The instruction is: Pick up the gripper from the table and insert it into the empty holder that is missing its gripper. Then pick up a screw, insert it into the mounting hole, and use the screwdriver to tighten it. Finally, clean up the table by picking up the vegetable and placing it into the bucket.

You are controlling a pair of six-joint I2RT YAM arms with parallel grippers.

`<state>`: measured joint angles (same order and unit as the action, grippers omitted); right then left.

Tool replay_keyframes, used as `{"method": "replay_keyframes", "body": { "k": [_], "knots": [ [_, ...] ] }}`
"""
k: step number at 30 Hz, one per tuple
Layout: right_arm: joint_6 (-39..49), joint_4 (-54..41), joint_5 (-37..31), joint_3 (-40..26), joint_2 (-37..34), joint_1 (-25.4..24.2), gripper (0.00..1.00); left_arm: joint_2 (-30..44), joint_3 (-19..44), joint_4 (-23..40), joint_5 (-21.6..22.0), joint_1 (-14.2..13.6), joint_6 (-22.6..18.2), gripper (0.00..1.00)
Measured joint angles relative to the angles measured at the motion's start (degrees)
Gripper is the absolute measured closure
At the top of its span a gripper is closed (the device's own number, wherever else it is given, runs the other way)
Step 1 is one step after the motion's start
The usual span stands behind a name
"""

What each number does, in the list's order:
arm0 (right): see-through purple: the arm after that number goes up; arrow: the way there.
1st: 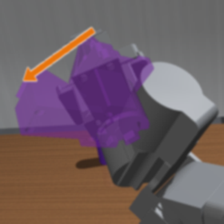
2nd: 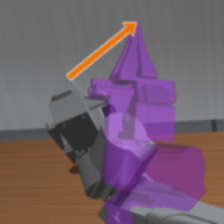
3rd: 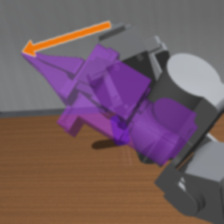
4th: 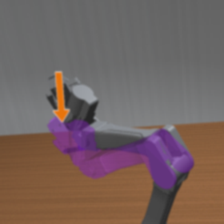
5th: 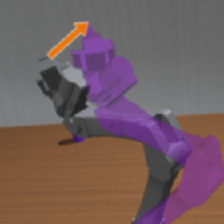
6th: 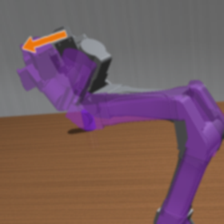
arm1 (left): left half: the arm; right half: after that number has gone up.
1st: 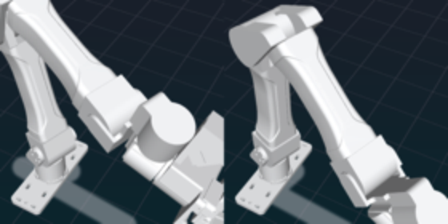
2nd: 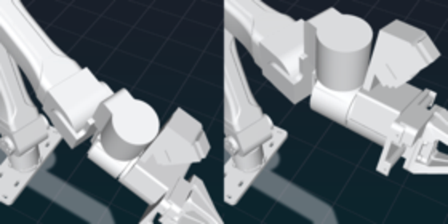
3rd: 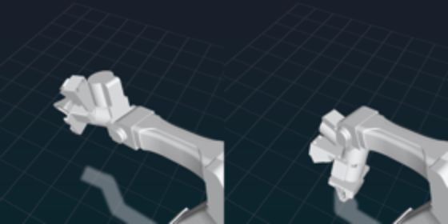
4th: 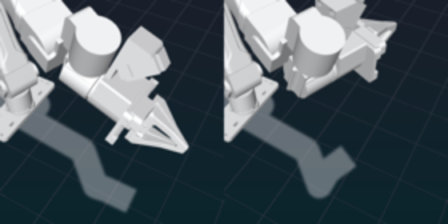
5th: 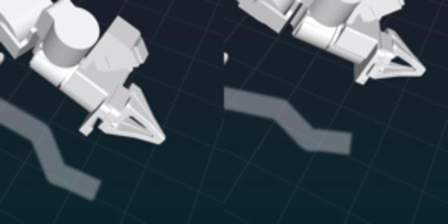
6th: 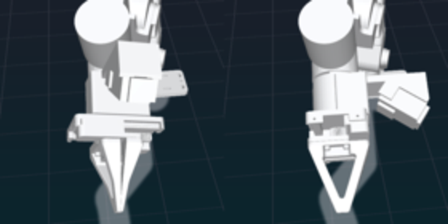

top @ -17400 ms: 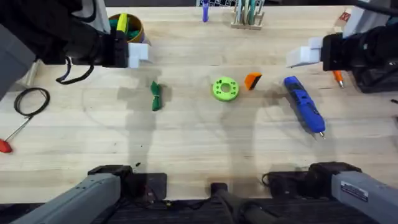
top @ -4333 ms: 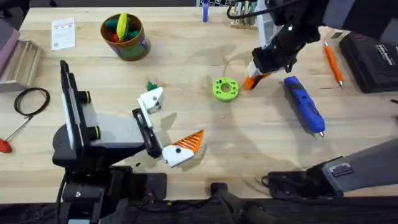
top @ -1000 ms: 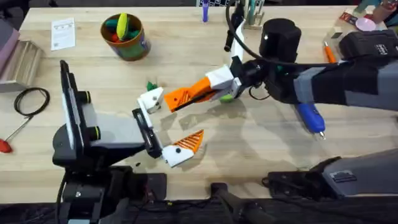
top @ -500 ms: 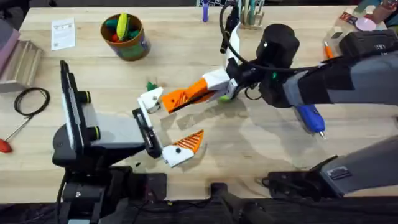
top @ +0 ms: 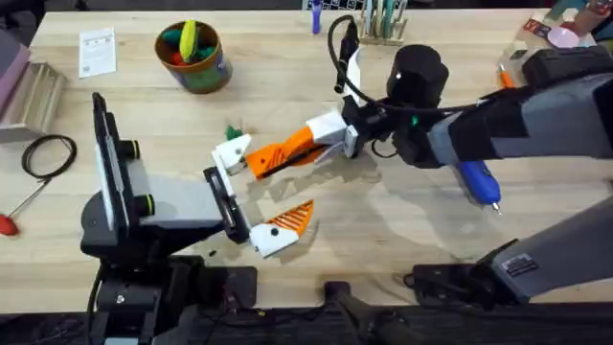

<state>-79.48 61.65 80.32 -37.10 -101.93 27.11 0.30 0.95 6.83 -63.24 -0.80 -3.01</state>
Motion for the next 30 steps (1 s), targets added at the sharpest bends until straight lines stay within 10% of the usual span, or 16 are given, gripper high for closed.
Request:
{"method": "replay_keyframes", "body": {
  "k": [30],
  "knots": [
    [0.4, 3.8, -2.8, 0.0, 0.0, 0.0, 0.992, 0.0, 0.0, 0.0, 0.0, 0.0, 0.0, 0.015]
  ]
}}
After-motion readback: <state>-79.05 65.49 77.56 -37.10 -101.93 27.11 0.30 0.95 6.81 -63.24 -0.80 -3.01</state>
